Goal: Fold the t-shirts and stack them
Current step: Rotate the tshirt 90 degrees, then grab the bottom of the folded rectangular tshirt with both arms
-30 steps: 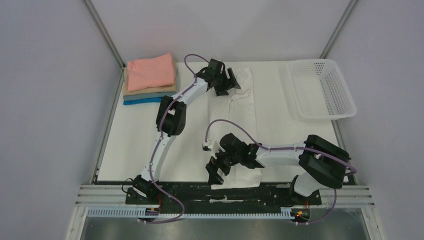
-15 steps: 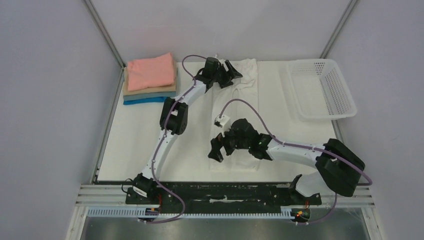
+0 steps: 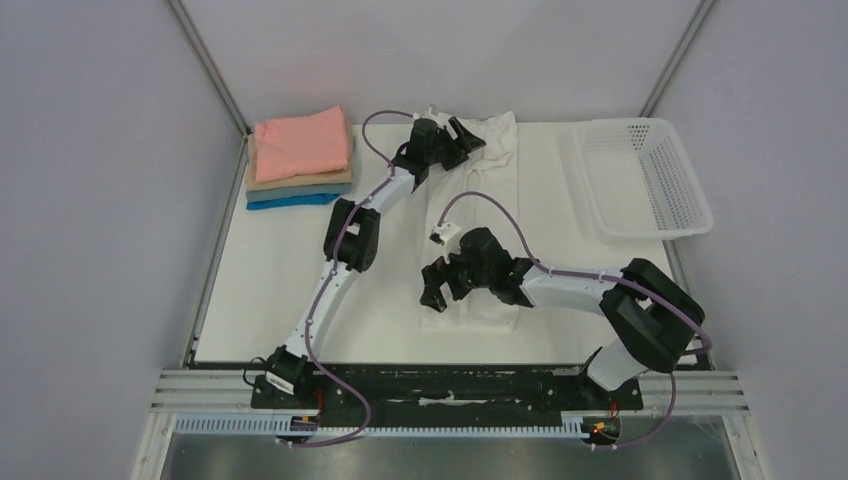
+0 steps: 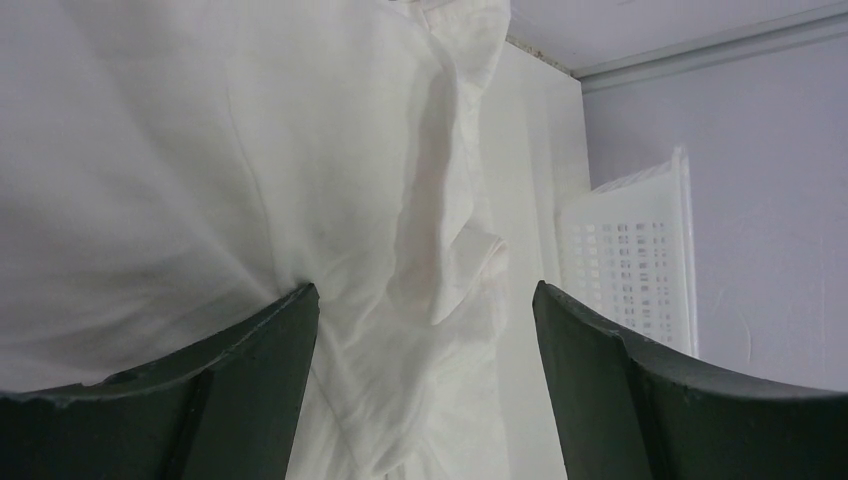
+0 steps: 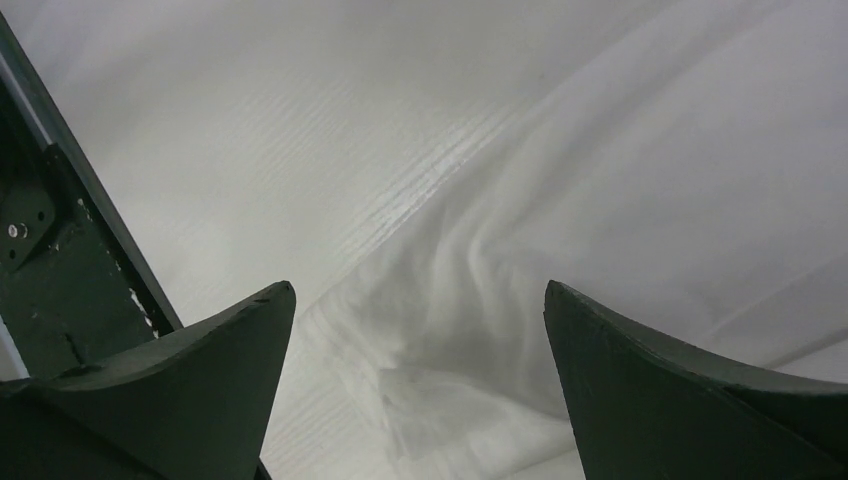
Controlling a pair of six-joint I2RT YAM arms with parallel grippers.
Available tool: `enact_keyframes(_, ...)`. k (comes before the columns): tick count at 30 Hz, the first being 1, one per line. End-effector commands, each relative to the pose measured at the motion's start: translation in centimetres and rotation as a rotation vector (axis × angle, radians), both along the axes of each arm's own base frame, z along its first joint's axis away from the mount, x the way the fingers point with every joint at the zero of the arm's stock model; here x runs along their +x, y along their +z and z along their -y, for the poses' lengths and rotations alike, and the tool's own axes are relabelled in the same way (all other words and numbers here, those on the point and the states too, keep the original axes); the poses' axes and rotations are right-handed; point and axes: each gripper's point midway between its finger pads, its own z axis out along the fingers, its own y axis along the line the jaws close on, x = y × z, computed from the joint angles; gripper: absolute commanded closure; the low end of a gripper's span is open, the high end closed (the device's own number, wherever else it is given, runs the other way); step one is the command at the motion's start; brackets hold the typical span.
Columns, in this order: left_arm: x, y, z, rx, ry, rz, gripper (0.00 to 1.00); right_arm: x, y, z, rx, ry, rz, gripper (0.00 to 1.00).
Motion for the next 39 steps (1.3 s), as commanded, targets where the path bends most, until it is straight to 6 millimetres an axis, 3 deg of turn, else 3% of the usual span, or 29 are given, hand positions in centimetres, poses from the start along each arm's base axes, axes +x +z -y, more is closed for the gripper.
enact_keyframes(1, 1.3, -0.5, -1.2, 0.056, 0.045, 0.05, 0.14, -2.6, -0.5, 2.2, -0.023, -0.001, -0.061, 0.02)
enact_keyframes(4, 1.2, -0.6, -1.4, 0.082, 0.042, 0.048, 0.14, -6.8, -1.8, 4.5, -0.05, 0.046, -0.128, 0.02)
enact_keyframes(6, 1.1, -0.3, -1.5, 0.104, 0.037, 0.053, 0.14, -9.1, -1.6, 5.8, -0.057, 0.073, -0.134, 0.02)
enact_keyframes(8, 0.8, 0.8, -1.5, 0.116, 0.022, 0.066, 0.14, -10.1, -1.1, 7.0, -0.072, 0.054, -0.117, 0.02)
enact_keyframes(10, 0.2, 2.4, -1.3, 0.108, -0.005, 0.068, 0.14, -9.7, -0.4, 8.2, -0.073, 0.001, -0.073, 0.02)
enact_keyframes(12, -0.6, 5.6, -0.8, 0.097, -0.04, 0.103, 0.14, -8.3, 0.3, 9.4, -0.078, -0.097, -0.008, 0.02)
enact_keyframes(15, -3.0, 12.4, 0.2, 0.127, -0.11, 0.202, 0.14, -6.5, 1.4, 10.8, -0.081, -0.237, 0.055, 0.02)
enact_keyframes(18, -7.1, 18.9, 0.4, 0.198, -0.176, 0.297, 0.14, -4.9, 1.9, 12.4, -0.086, -0.382, 0.072, 0.02)
enact_keyframes(20, -10.1, 20.9, -0.9, 0.285, -0.176, 0.298, 0.14, -4.2, 1.9, 13.5, -0.1, -0.46, 0.069, 0.02)
enact_keyframes(23, -16.0, 20.9, -3.7, 0.419, -0.163, 0.248, 0.14, -3.3, 1.5, 15.8, -0.146, -0.575, 0.081, 0.02)
enact_keyframes(24, -18.0, 19.2, -4.8, 0.474, -0.15, 0.216, 0.14, -3.1, 1.4, 16.4, -0.153, -0.598, 0.089, 0.02)
enact_keyframes(25, -20.0, 19.1, -5.9, 0.508, -0.122, 0.224, 0.15, -3.0, 1.4, 16.7, -0.15, -0.616, 0.094, 0.02)
enact_keyframes(26, -22.2, 17.2, -7.0, 0.541, -0.114, 0.202, 0.15, -2.9, 1.3, 17.0, -0.147, -0.638, 0.094, 0.02)
enact_keyframes(27, -24.4, 17.1, -7.6, 0.533, -0.1, 0.212, 0.15, -3.0, 1.0, 17.3, -0.143, -0.653, 0.089, 0.02)
enact_keyframes(28, -26.4, 15.3, -8.6, 0.531, -0.078, 0.189, 0.15, -3.0, 0.8, 17.6, -0.142, -0.67, 0.084, 0.02)
enact_keyframes(29, -28.7, 14.9, -9.2, 0.503, -0.068, 0.184, 0.15, -3.0, 0.4, 18.0, -0.146, -0.687, 0.074, 0.02)
enact_keyframes(32, -34.8, 11.1, -10.9, 0.498, -0.034, 0.138, 0.13, -3.6, -0.6, 18.1, -0.137, -0.679, 0.048, 0.04)
enact_keyframes(36, -40.4, 5.9, -11.7, 0.545, -0.072, 0.032, 0.12, -5.0, -2.2, 17.4, -0.121, -0.633, -0.021, 0.13)
enact_keyframes(39, -42.7, 2.6, -12.3, 0.601, -0.093, -0.042, 0.15, -5.8, -3.3, 17.5, -0.129, -0.611, -0.051, 0.21)
